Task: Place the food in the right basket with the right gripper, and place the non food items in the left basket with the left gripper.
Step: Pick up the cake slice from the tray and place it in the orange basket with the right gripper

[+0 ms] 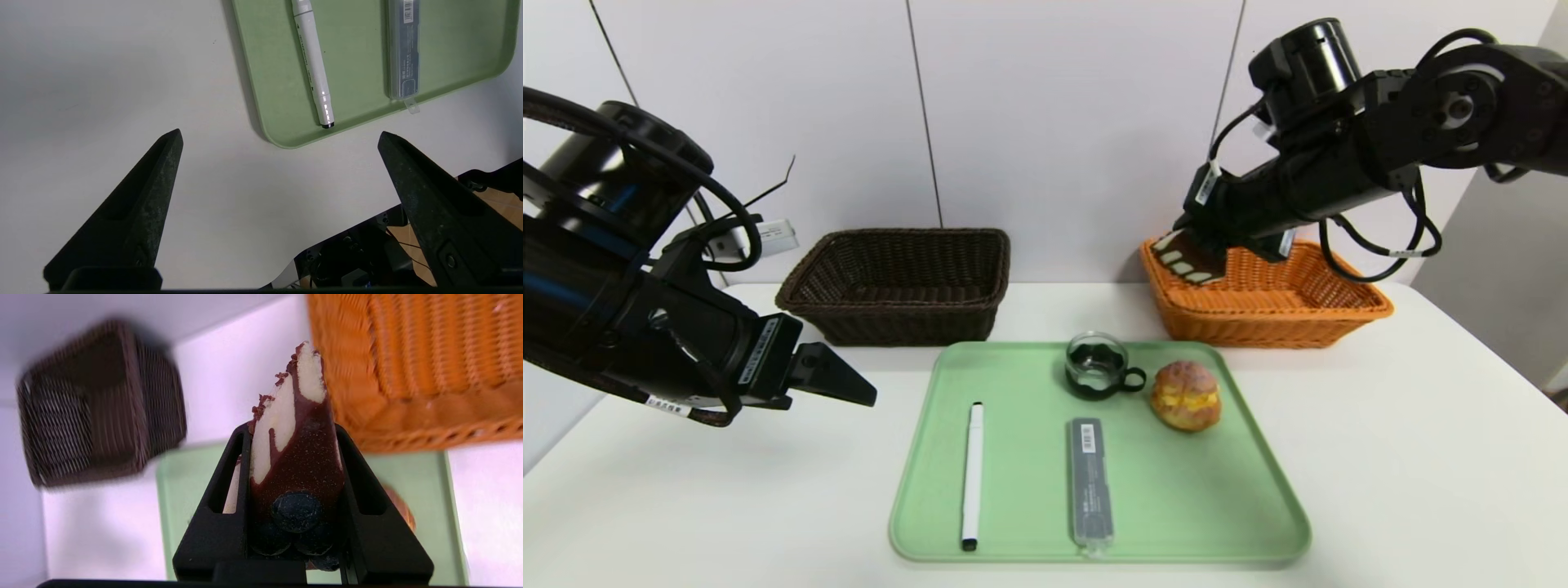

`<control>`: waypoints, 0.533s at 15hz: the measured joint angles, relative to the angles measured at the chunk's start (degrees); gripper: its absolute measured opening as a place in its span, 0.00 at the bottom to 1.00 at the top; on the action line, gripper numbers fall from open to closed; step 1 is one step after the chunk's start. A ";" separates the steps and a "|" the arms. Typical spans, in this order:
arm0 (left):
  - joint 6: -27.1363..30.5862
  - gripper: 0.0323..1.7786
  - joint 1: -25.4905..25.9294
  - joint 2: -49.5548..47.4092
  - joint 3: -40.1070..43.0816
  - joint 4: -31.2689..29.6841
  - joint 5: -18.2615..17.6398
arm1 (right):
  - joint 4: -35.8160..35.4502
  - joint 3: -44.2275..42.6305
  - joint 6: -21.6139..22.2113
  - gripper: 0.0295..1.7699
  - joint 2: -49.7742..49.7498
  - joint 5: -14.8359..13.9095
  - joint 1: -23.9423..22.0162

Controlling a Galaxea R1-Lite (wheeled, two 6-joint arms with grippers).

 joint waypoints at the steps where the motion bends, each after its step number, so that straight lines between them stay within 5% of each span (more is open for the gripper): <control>1: -0.02 0.95 -0.02 0.01 0.11 0.04 0.00 | -2.12 0.00 1.68 0.31 1.02 -0.02 -2.04; 8: -0.22 0.95 0.06 -0.13 1.85 -0.33 -0.02 | -9.75 0.00 4.91 0.31 10.01 -0.05 -11.30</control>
